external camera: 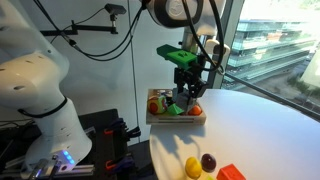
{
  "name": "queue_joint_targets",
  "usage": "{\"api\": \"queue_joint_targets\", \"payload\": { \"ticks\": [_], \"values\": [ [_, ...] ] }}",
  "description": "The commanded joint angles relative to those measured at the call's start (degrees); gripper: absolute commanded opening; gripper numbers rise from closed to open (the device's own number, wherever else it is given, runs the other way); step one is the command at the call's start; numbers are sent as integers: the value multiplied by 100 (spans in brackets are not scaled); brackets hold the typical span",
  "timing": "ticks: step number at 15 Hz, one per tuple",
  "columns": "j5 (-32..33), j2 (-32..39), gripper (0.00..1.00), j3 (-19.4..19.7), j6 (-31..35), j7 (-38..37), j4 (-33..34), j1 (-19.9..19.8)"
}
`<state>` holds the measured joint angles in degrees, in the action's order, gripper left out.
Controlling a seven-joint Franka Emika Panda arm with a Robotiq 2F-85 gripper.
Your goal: Put the grey cube on the wooden tray
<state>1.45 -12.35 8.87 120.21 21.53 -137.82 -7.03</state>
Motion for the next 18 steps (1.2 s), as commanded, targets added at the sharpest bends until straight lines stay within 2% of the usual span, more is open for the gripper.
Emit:
{"api": "queue_joint_targets", "payload": {
  "ticks": [1,7,8,18],
  "values": [
    [9,-25,57,35,-22,-9,-6,37],
    [10,-38,57,36,-29,-10,-17,38],
    [26,-56,32,25,-25,-9,-21,44],
    [22,-113,32,-349,90,-110,-77,410]
  ]
}}
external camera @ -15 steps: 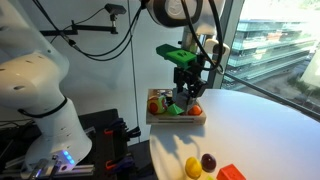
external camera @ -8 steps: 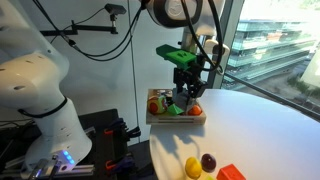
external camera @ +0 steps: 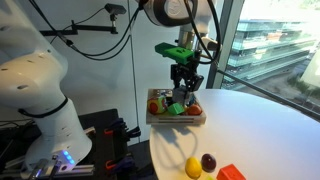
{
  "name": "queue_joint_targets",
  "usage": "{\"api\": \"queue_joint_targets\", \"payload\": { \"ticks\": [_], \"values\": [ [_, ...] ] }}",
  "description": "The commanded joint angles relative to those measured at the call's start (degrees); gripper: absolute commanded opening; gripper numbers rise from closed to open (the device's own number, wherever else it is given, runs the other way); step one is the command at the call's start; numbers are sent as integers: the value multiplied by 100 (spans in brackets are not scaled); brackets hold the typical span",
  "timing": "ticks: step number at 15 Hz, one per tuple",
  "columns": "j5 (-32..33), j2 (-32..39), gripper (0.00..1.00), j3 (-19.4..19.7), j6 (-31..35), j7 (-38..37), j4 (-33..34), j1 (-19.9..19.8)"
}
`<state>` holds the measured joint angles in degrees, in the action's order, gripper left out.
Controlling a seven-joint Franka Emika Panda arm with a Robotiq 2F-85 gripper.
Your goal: Put the grey cube on the wooden tray
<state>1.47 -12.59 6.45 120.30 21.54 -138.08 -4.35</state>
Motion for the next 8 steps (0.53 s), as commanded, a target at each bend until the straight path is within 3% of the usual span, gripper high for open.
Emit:
{"api": "queue_joint_targets", "payload": {
  "ticks": [1,8],
  "values": [
    [12,-83,32,-155,86,-114,-52,197],
    [-48,-49,32,-394,198,-147,-162,498]
  ]
}}
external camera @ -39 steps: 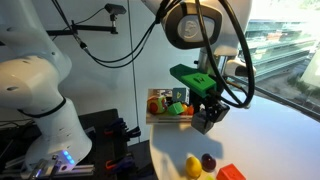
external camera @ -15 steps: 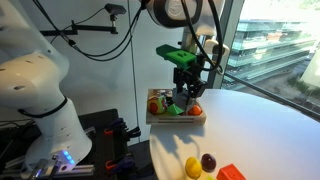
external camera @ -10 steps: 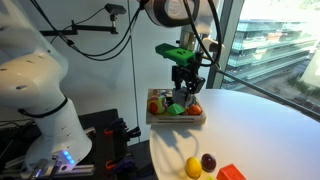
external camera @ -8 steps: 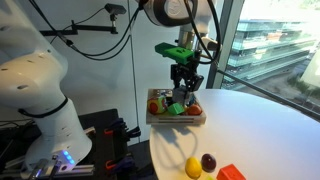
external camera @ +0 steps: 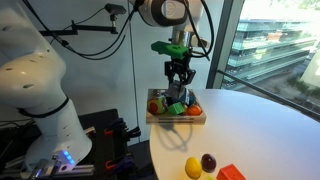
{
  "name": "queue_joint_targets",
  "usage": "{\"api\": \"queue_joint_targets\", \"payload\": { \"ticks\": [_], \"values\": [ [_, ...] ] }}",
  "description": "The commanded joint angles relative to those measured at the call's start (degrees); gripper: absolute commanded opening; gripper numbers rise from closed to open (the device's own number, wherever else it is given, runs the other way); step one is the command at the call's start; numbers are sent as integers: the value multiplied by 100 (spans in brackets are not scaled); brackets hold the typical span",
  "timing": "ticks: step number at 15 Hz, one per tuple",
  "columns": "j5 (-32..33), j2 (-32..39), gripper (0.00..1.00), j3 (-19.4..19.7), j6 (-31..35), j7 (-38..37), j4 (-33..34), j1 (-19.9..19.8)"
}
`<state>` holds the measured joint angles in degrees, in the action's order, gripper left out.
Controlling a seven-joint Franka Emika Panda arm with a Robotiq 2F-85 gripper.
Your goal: Put the grey cube on the wooden tray
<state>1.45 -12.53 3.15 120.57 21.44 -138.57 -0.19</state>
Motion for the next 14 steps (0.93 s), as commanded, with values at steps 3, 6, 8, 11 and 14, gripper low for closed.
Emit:
{"api": "queue_joint_targets", "payload": {
  "ticks": [3,6,8,11,14],
  "values": [
    [58,-73,32,-161,495,-320,-275,124],
    [274,-90,32,-315,978,-698,-499,116],
    [396,-67,32,-405,1160,-944,-594,117],
    [608,-7,32,-542,1240,-1293,-655,127],
    [652,64,32,-641,1161,-1463,-637,173]
  ]
}}
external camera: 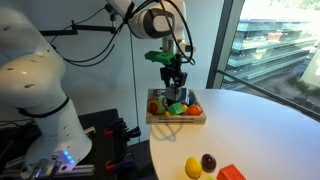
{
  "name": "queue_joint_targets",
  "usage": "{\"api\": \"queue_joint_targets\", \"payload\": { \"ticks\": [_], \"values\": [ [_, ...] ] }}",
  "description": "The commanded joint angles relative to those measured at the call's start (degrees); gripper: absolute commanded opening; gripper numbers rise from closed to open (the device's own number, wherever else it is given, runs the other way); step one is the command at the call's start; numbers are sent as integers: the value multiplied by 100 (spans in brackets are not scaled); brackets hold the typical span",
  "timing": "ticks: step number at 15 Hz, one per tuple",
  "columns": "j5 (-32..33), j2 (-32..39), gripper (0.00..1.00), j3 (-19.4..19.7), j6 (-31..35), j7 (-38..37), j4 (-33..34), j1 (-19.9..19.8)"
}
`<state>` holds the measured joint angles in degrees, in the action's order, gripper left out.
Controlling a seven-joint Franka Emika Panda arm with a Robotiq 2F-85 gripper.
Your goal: Put the grey cube on the wooden tray
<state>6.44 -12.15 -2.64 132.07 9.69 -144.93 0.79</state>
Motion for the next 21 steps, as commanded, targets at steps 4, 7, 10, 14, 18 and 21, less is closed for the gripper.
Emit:
{"api": "queue_joint_targets", "payload": {
  "ticks": [4,7,10,14,18,21],
  "values": [
    [-13,210,32,-138,-224,-333,109,183],
    [-87,410,32,-148,-485,-331,230,243],
    [-88,587,32,-162,-676,-352,349,281],
    [38,775,32,-193,-628,-473,474,276],
    [87,957,32,-208,-576,-585,644,278],
    [106,1104,32,-217,-589,-682,795,280]
  ]
}}
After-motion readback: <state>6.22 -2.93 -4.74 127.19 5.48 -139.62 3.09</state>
